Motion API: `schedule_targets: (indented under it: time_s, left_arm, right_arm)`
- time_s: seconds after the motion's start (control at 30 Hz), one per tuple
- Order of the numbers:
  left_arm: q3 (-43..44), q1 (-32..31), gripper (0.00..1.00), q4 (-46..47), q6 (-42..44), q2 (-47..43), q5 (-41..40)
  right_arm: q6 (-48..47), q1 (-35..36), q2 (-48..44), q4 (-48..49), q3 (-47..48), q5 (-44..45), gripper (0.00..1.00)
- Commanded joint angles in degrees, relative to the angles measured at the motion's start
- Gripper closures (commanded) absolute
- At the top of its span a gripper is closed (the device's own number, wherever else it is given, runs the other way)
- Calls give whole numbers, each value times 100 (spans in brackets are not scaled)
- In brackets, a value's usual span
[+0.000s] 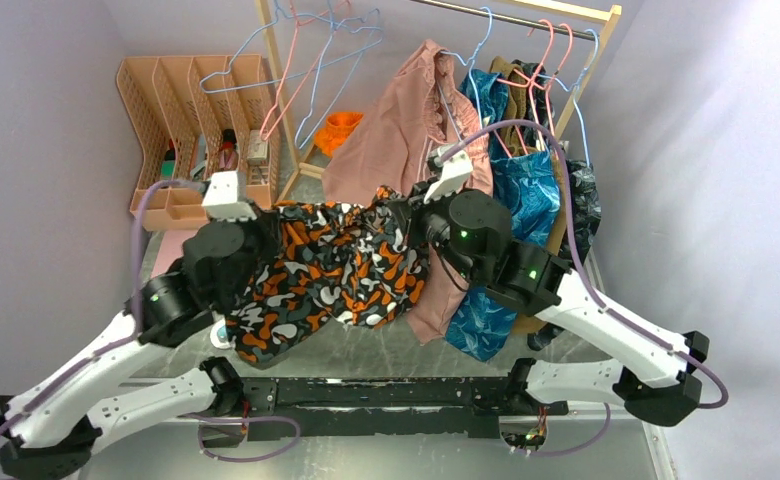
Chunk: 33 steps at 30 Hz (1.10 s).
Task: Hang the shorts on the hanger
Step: Adjust the shorts at the center of the board.
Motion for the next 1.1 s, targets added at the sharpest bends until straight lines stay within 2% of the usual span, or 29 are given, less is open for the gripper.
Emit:
schedule_targets:
  time_s: [0.0,0.1,0.27,0.37,0.53,0.57,0.67,0.7,0.77,0.8,0.87,0.93,1.07]
  left_arm:
    - [-592,1202,93,471,199,533,1954]
    - [-1295,2165,93,760,-150,420,3028]
    - [-1978,3221,93,682,-707,159,3983]
    - [-2310,3556,93,589,-968,222,4356]
    - [-2434,3593,91,328,-1111,459,4389]
    - [-2350,3593,84,260,-1087,466,4379]
    - [-2059,3593,42,89,-870,410,4435]
    - [-1962,3593,34,47,-799,380,4481]
    - [-1772,3581,25,-3,-664,342,4581]
    - [-1681,3553,8,-37,-624,332,4621]
    - [-1532,3416,3,-48,-566,360,4696]
    - [-1354,3031,3,-78,-623,485,4522]
    - [-886,1836,5,-294,-849,911,3434]
  right_arm:
    - [49,-95,83,46,-604,220,100]
    - [173,-181,-87,86,-1126,384,100]
    - [563,-282,-447,58,-1978,508,100]
    - [759,-298,-632,94,-2534,479,100]
    - [950,-298,-674,10,-2836,468,100]
    - [961,-301,-679,-9,-2877,457,100]
    - [968,-304,-689,-5,-2945,381,100]
    - [969,-296,-685,13,-2959,374,100]
    - [954,-306,-663,36,-2964,368,100]
    - [948,-307,-639,44,-2956,365,100]
    - [918,-303,-596,81,-2932,353,100]
    - [899,-307,-542,110,-2907,340,100]
    - [893,-306,-437,149,-2864,320,100]
